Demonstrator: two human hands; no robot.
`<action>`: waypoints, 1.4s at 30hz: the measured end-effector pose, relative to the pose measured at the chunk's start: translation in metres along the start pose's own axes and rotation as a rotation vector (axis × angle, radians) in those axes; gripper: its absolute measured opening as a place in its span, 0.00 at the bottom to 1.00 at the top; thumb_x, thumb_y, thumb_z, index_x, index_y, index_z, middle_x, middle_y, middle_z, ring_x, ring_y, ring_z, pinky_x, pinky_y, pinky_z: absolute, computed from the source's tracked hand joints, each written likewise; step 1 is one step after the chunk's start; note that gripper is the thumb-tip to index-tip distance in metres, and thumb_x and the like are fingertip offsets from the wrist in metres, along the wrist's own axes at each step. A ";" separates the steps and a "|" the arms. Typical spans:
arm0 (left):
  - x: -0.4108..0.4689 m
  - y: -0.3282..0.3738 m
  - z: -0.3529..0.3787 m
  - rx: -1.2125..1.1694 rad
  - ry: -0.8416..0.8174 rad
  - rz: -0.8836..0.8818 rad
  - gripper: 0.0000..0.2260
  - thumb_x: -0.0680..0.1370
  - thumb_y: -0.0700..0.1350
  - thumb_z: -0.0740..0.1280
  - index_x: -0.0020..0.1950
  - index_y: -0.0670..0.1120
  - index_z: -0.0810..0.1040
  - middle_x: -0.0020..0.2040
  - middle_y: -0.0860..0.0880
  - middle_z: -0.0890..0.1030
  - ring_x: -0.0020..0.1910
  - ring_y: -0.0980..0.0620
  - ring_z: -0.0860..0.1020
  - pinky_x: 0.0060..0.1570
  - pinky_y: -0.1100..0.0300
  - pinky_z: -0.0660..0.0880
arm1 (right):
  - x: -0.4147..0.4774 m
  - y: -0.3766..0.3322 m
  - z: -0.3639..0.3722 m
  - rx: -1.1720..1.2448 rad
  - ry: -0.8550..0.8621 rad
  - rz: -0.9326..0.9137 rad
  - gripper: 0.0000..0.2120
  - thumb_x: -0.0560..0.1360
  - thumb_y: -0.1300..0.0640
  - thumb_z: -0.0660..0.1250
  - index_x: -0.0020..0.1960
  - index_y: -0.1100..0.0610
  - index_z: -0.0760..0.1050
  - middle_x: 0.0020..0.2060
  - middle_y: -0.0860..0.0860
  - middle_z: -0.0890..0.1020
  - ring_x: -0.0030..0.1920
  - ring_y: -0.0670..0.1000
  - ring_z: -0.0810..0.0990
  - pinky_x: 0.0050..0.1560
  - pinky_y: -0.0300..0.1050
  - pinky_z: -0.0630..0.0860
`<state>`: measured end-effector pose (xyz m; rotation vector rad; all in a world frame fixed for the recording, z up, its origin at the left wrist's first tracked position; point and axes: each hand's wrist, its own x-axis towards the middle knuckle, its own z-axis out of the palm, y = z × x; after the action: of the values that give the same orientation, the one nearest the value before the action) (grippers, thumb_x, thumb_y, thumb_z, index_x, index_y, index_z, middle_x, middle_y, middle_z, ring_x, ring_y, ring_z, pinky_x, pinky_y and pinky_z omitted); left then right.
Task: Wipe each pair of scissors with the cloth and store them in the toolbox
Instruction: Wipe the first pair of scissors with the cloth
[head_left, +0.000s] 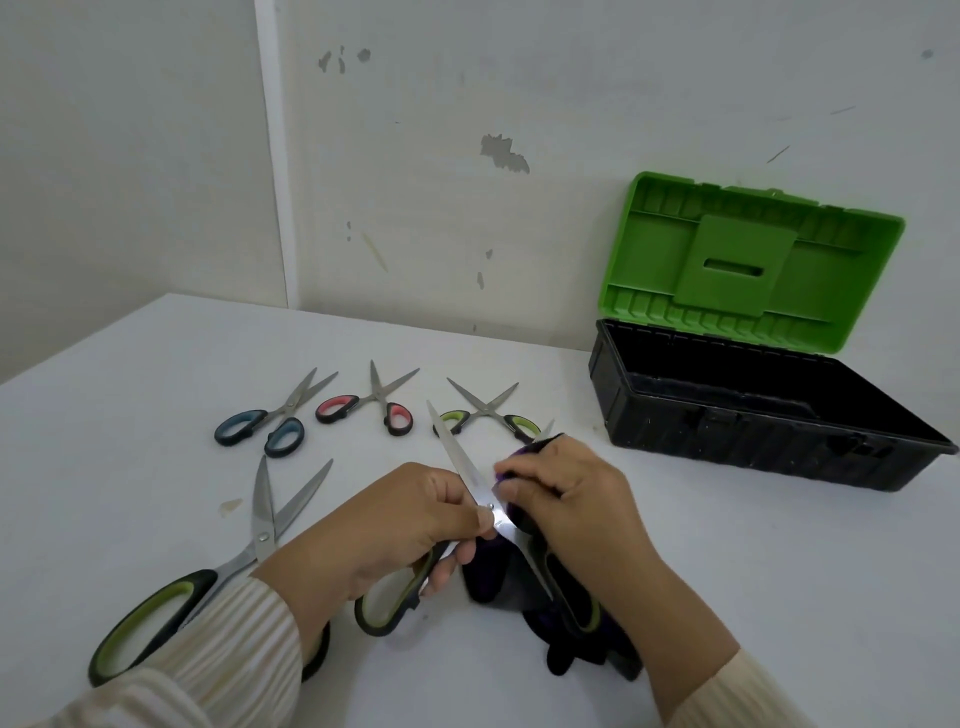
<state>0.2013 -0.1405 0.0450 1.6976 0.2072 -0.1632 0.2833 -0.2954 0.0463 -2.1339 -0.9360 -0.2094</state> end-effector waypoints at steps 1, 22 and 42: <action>-0.001 0.000 -0.001 0.000 -0.016 -0.005 0.07 0.77 0.42 0.67 0.41 0.40 0.80 0.29 0.46 0.78 0.21 0.50 0.71 0.24 0.63 0.69 | 0.005 0.007 -0.005 0.035 0.079 0.106 0.07 0.71 0.58 0.69 0.45 0.48 0.82 0.42 0.48 0.78 0.44 0.44 0.75 0.46 0.23 0.66; 0.012 0.001 -0.017 -1.081 0.096 0.070 0.37 0.68 0.70 0.57 0.48 0.36 0.84 0.48 0.38 0.85 0.42 0.44 0.84 0.43 0.49 0.82 | -0.001 -0.003 -0.008 0.614 -0.098 0.503 0.20 0.69 0.42 0.68 0.37 0.60 0.77 0.30 0.57 0.71 0.32 0.53 0.67 0.35 0.48 0.65; 0.010 -0.002 0.020 -0.206 0.304 0.059 0.08 0.80 0.41 0.60 0.46 0.40 0.77 0.34 0.45 0.79 0.35 0.42 0.84 0.35 0.53 0.79 | 0.010 0.027 -0.049 0.558 0.403 0.247 0.17 0.70 0.71 0.65 0.47 0.50 0.81 0.44 0.53 0.82 0.43 0.47 0.78 0.47 0.38 0.74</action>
<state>0.2108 -0.1593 0.0379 1.5151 0.3865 0.1569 0.3163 -0.3358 0.0679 -1.5875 -0.4226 -0.2131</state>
